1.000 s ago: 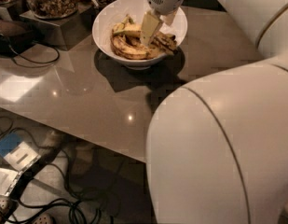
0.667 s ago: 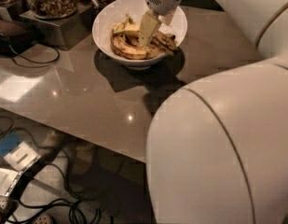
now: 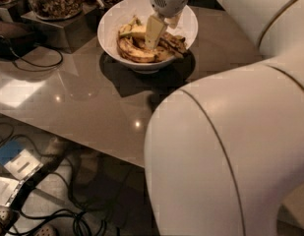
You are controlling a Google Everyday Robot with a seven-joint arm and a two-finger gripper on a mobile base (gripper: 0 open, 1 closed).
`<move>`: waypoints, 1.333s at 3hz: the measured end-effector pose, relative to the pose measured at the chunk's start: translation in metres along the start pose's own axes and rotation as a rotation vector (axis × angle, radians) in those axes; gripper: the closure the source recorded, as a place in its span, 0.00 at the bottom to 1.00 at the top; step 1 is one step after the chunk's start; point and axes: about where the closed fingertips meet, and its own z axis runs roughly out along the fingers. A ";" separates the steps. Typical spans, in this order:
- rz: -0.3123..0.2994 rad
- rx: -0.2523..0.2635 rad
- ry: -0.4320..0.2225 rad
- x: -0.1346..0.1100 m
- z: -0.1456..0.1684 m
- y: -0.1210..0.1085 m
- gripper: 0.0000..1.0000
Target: Pick banana from white bowl
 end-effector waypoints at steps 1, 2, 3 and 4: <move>-0.008 -0.004 0.024 -0.005 0.013 -0.005 0.36; -0.013 -0.007 0.043 -0.009 0.024 -0.009 0.36; -0.014 -0.007 0.043 -0.010 0.025 -0.009 0.55; -0.014 -0.007 0.043 -0.010 0.025 -0.009 0.78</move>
Offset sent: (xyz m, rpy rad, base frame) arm 0.0338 0.0033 -0.0190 -0.0488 0.0460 0.0057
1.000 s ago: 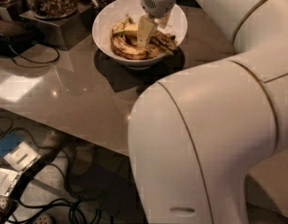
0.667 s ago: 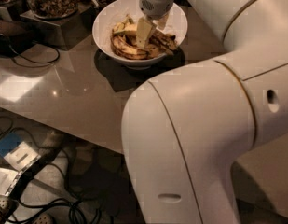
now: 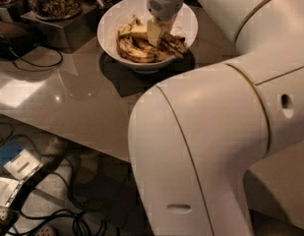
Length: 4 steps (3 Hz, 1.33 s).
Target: Pick banana from white bowl
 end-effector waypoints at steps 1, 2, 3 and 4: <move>0.000 0.000 0.000 0.000 0.000 0.000 0.99; 0.001 0.013 -0.024 0.010 -0.018 0.000 1.00; -0.001 0.032 -0.046 0.026 -0.045 0.004 1.00; -0.016 0.065 -0.074 0.036 -0.073 0.010 1.00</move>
Offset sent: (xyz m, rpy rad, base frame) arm -0.0370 -0.0246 0.0395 0.0305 -0.0658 -0.0003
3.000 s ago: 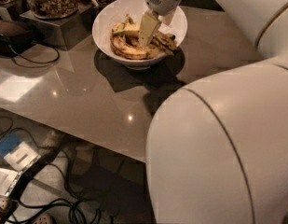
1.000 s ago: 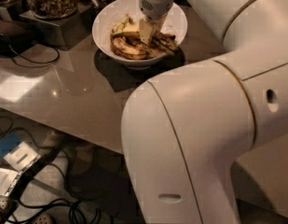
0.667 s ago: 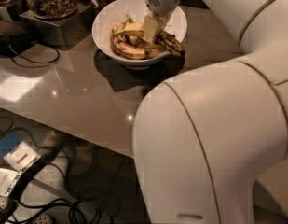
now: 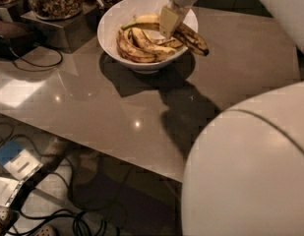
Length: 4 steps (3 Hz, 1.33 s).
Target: Pick banana from white bowl
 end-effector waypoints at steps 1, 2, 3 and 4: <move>0.001 0.005 -0.008 0.002 -0.006 -0.001 1.00; -0.026 -0.003 0.006 0.011 -0.019 0.012 1.00; -0.071 -0.031 0.005 0.030 -0.044 0.048 1.00; -0.071 -0.030 0.005 0.030 -0.043 0.048 1.00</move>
Offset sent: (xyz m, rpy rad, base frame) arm -0.0573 -0.0056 0.0211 -0.0397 0.0227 0.0591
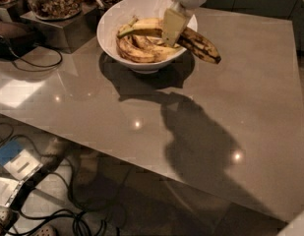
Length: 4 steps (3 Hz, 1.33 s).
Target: Pick banana from white bowl
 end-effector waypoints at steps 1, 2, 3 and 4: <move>-0.042 -0.040 -0.002 0.015 -0.002 0.019 1.00; -0.095 -0.107 -0.002 0.047 -0.010 0.065 1.00; -0.143 -0.179 0.000 0.077 -0.016 0.110 1.00; -0.143 -0.180 0.001 0.077 -0.013 0.111 1.00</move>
Offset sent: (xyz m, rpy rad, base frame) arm -0.1728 -0.0124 -0.0478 0.0238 0.1717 0.2296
